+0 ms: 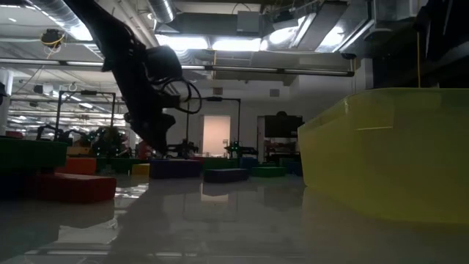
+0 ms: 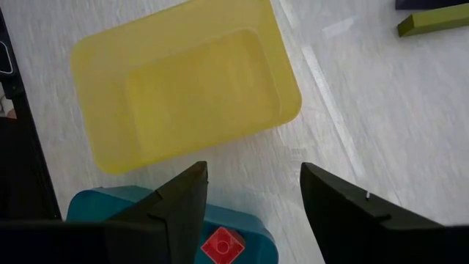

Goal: Sort blocks by size
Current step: Put the small blue game piece into the blue bin

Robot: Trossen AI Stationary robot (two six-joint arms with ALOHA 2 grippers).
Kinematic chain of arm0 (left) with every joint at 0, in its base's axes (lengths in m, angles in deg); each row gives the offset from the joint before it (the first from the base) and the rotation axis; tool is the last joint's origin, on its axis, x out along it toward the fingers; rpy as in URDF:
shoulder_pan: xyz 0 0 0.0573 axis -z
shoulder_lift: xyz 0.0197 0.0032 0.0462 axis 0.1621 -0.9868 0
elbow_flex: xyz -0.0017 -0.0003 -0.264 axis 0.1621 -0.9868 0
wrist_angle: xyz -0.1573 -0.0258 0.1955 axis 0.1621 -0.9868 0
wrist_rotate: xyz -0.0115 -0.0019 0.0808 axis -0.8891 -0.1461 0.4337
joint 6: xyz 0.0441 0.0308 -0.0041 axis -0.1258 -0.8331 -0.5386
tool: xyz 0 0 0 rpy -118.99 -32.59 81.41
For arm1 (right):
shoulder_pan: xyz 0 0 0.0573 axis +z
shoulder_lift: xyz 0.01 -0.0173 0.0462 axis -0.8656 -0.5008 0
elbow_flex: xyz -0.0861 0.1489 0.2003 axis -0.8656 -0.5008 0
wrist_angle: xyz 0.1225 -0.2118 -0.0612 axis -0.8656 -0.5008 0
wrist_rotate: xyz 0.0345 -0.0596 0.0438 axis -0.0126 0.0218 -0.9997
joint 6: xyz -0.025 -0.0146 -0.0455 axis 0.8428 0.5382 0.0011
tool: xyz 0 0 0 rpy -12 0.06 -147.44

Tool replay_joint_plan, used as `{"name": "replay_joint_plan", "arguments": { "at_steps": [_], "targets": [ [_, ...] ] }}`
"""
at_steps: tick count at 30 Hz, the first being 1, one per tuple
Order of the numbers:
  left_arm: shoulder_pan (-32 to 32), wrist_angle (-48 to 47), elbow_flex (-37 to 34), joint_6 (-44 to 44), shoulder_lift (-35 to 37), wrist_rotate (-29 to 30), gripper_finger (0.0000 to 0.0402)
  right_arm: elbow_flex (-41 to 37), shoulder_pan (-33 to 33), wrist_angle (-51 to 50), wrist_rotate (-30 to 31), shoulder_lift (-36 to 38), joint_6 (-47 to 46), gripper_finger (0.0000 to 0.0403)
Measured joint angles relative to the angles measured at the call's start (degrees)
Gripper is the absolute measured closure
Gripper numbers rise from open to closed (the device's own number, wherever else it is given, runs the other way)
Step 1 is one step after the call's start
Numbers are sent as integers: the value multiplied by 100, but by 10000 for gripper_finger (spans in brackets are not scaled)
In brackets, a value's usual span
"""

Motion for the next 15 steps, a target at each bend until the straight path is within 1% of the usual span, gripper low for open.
{"name": "replay_joint_plan", "arguments": {
  "at_steps": [4, 9, 15],
  "targets": [
    [-75, -49, -2, 10, -1, -25, 158, 0, 0, 0, 1, 0, 2, 185],
    [-93, -43, -2, -2, -33, -250, 157, 0, 0, 0, 2, 0, 2, 185],
    [-93, 7, -4, -40, -407, -264, 157, 0, 0, 0, 2, 0, 2, 185]
  ]
}}
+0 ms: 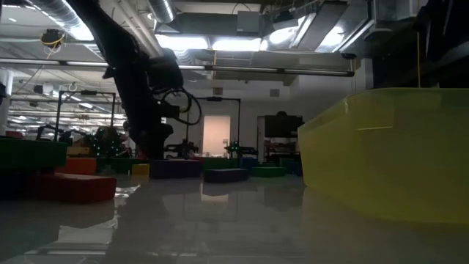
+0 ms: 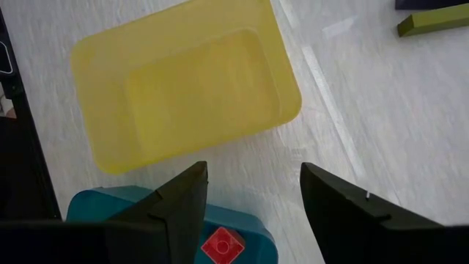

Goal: Sort blocks by size
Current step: Put the small blue game piece into the blue bin

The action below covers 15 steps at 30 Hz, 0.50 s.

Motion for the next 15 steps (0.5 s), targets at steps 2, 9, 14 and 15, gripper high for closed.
{"name": "replay_joint_plan", "arguments": {
  "at_steps": [2, 9, 14, 15],
  "targets": [
    [0, 27, 2, -150, -151, 2, 157, 0, 0, 2, 0, 0, 0, 185],
    [17, 148, 15, -493, -307, 12, 200, -1, 0, 0, 2, 0, 2, 185],
    [26, 148, 94, -580, -315, -6, 280, 0, 0, -11, 2, 0, 4, 185],
    [39, 140, 131, -574, -316, -15, 281, -1, 0, -30, 2, 0, 5, 185]
  ]
}}
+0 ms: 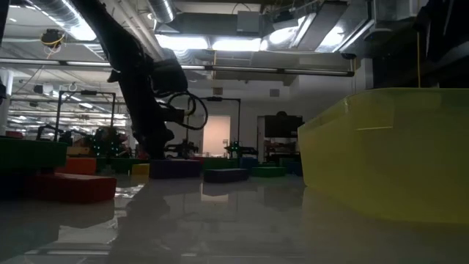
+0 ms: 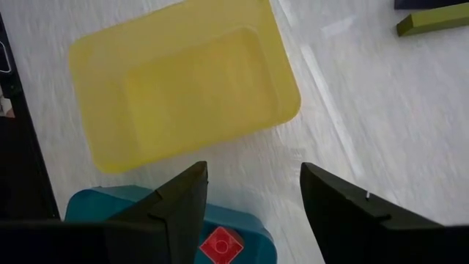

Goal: Sort blocks by size
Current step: Put the small blue game piece into the blue bin

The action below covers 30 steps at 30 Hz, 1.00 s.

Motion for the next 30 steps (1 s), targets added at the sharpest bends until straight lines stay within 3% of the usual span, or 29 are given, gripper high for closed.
{"name": "replay_joint_plan", "arguments": {
  "at_steps": [5, 10, 15, 22, 26, 30],
  "targets": [
    [197, -117, 282, 32, 166, -415, 281, -1, 0, -27, 2, 0, 348, 185],
    [598, 156, 667, 523, 393, -1248, 281, -1, 0, -26, 4, 2, 560, 185],
    [1443, 2020, 823, 1517, 290, -2194, 281, -1, 0, -33, 21, 2, 892, 185],
    [3066, 4936, 998, 1841, -555, -1925, 281, 129, 0, -310, 346, 111, 1349, 185],
    [3782, 5239, 1759, 1666, -1378, -1426, 281, 439, 0, -654, 723, 200, 1542, 185],
    [4237, 5179, 2960, 1275, -2358, -1258, 274, 745, 0, -819, 1147, 331, 1804, 185]
  ]
}}
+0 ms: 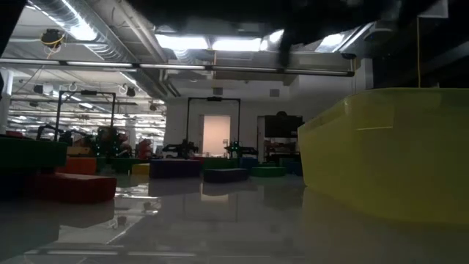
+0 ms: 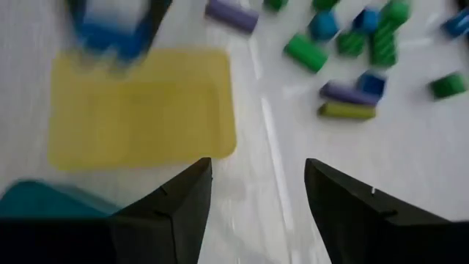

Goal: Sort blocks by size
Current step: Put the small blue game piece into the blue bin

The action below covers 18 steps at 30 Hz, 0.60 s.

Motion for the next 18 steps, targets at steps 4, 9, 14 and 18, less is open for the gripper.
{"name": "replay_joint_plan", "arguments": {
  "at_steps": [4, 9, 14, 18],
  "targets": [
    [238, -57, 1256, -362, -971, 1, 270, 272, 0, -31, 302, 147, 165, 185],
    [332, -513, 2602, -525, -1946, 14, 268, 410, 0, -74, 529, 315, 171, 185],
    [342, -607, 3534, -539, -2673, 7, 267, 408, 0, -87, 569, 405, 169, 185],
    [342, -611, 3934, -736, -2990, -3, 267, 408, 0, -84, 570, 412, 169, 185]
  ]
}}
